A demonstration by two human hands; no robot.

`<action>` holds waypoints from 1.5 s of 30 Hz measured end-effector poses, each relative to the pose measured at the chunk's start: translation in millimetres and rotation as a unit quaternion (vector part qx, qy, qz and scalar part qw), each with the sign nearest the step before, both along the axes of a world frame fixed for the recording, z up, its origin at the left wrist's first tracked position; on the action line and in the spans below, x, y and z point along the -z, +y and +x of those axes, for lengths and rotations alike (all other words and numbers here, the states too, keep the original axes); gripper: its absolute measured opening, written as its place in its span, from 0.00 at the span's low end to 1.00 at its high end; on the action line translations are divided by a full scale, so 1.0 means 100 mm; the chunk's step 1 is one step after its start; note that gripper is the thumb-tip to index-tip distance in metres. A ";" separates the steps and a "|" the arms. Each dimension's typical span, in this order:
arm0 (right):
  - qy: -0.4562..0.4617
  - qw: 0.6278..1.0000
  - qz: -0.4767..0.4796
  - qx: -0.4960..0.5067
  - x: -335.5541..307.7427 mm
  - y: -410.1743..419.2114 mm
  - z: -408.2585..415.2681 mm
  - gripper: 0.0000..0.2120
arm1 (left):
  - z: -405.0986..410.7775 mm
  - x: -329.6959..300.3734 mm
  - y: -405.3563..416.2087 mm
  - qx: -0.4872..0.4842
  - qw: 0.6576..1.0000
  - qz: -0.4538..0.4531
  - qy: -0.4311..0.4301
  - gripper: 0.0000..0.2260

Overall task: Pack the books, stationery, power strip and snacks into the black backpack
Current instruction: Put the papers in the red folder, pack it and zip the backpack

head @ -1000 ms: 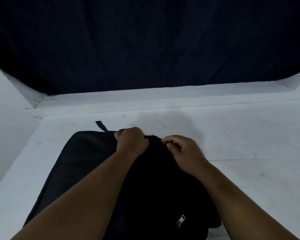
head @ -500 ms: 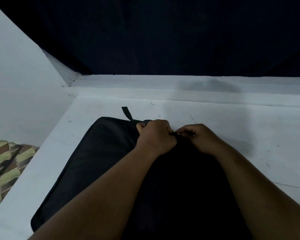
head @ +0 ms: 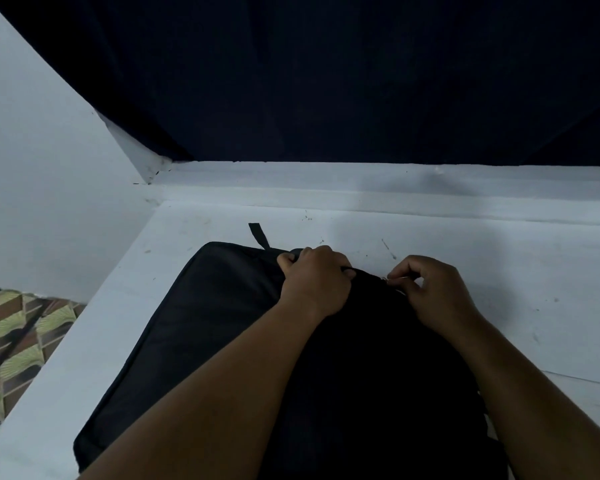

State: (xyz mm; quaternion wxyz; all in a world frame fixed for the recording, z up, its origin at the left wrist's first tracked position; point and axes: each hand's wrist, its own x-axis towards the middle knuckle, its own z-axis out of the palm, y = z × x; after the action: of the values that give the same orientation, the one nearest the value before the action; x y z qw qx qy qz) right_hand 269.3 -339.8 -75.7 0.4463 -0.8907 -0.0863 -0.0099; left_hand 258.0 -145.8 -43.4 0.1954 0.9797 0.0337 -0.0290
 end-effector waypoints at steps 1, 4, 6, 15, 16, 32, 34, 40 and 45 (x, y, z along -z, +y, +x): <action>0.005 1.000 0.002 0.005 -0.01 -0.06 -0.05 0.09 | 0.00 0.00 0.00 0.001 1.000 -0.002 -0.004 0.11; 0.005 1.000 -0.007 0.017 -0.03 -0.23 -0.24 0.08 | -0.01 -0.01 0.01 0.008 1.000 0.000 -0.008 0.11; -0.006 0.999 -0.012 0.038 -0.04 -0.36 -0.38 0.09 | -0.02 -0.01 0.01 0.009 1.000 -0.003 -0.011 0.11; -0.061 0.990 -0.075 0.107 0.00 -0.88 -1.25 0.16 | -0.04 -0.07 0.02 0.000 1.000 -0.021 -0.007 0.11; -0.061 0.989 -0.071 0.114 0.01 -0.90 -1.39 0.16 | -0.05 -0.09 0.01 0.000 1.000 -0.016 0.003 0.12; -0.101 0.967 -0.075 0.223 -0.05 -0.59 -2.49 0.09 | -0.90 0.10 -1.06 0.411 0.911 -0.008 -0.030 0.07; -0.102 0.964 -0.058 0.239 0.03 -0.52 -2.67 0.11 | -0.92 0.16 -1.05 0.368 0.928 -0.057 -0.028 0.06; -0.119 0.960 -0.007 0.254 0.15 -0.32 -3.12 0.09 | -0.81 0.25 -1.06 0.278 0.952 -0.116 -0.055 0.16; -0.156 0.955 -0.045 0.250 -0.02 -0.32 -2.95 0.10 | -0.48 -0.08 -1.01 0.169 0.975 -0.122 -0.082 0.14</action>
State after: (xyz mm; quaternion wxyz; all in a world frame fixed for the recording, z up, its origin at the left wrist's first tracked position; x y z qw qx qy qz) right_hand -25.6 -371.4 -73.5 0.3699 -0.8904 0.0704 -0.2557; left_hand 209.7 -247.1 -35.7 0.3081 0.9390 -0.1520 0.0147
